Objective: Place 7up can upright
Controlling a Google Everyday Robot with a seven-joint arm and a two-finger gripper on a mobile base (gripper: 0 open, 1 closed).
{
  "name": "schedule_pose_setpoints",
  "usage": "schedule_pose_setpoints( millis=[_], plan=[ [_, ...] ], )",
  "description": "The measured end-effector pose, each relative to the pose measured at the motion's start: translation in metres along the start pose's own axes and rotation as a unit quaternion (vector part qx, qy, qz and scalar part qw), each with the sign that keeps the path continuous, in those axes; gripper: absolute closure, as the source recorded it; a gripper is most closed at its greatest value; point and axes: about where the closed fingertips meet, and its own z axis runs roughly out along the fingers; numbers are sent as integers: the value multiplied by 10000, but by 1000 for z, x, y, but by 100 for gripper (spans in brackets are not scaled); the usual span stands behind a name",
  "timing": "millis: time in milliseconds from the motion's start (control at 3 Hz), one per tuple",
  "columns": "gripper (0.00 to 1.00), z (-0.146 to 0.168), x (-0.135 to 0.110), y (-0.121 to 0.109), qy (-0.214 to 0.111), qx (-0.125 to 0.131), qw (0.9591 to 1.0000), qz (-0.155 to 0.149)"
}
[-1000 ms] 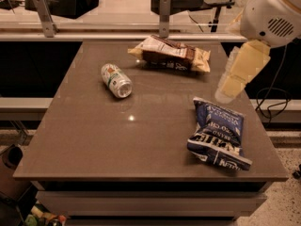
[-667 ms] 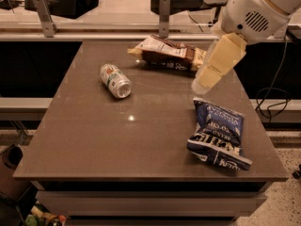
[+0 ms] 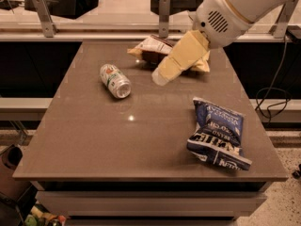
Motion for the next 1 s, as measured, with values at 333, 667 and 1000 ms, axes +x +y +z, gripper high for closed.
schedule_pose_setpoints(
  millis=[333,667,1000],
  plan=[
    [0,6,-17,7,-5,122,9987,494],
    [0,6,-46,13,117,497,9954,817],
    [0,6,-47,13,117,508,9953,812]
  ],
)
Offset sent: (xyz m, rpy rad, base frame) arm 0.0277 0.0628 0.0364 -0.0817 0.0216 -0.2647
